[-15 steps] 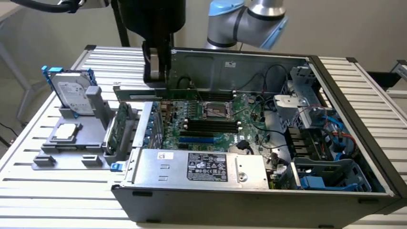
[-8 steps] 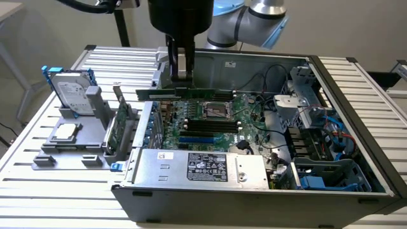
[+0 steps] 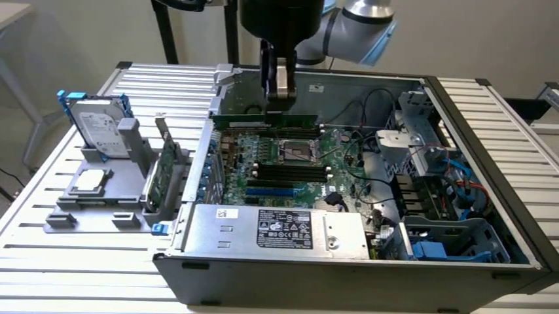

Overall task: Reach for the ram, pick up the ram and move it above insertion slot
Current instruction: 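Pick up the ram and move it above insertion slot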

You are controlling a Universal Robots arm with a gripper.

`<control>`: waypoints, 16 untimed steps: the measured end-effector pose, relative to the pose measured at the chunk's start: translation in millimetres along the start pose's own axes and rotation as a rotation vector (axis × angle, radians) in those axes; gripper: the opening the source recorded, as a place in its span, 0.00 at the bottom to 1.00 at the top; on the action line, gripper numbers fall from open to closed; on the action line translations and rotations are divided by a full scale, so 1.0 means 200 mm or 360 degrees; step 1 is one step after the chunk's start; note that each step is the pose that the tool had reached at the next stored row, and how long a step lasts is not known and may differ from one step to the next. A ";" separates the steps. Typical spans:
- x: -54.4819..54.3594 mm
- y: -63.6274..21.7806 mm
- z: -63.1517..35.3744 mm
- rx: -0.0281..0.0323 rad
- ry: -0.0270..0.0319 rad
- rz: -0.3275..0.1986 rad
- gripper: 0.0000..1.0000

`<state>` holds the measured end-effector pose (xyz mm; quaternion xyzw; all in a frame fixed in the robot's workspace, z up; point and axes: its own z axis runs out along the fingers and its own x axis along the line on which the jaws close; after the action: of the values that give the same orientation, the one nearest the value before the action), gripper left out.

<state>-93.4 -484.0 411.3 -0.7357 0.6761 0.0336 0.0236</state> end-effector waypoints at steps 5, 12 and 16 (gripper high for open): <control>-0.08 -0.067 0.011 -0.00002 0.00017 0.0000 0.13; -0.20 -0.150 0.031 -0.00005 0.00052 0.0000 0.13; -0.28 -0.193 0.043 -0.00007 0.00075 0.0000 0.13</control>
<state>-59.6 -425.1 406.7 -0.7358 0.6761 0.0321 0.0218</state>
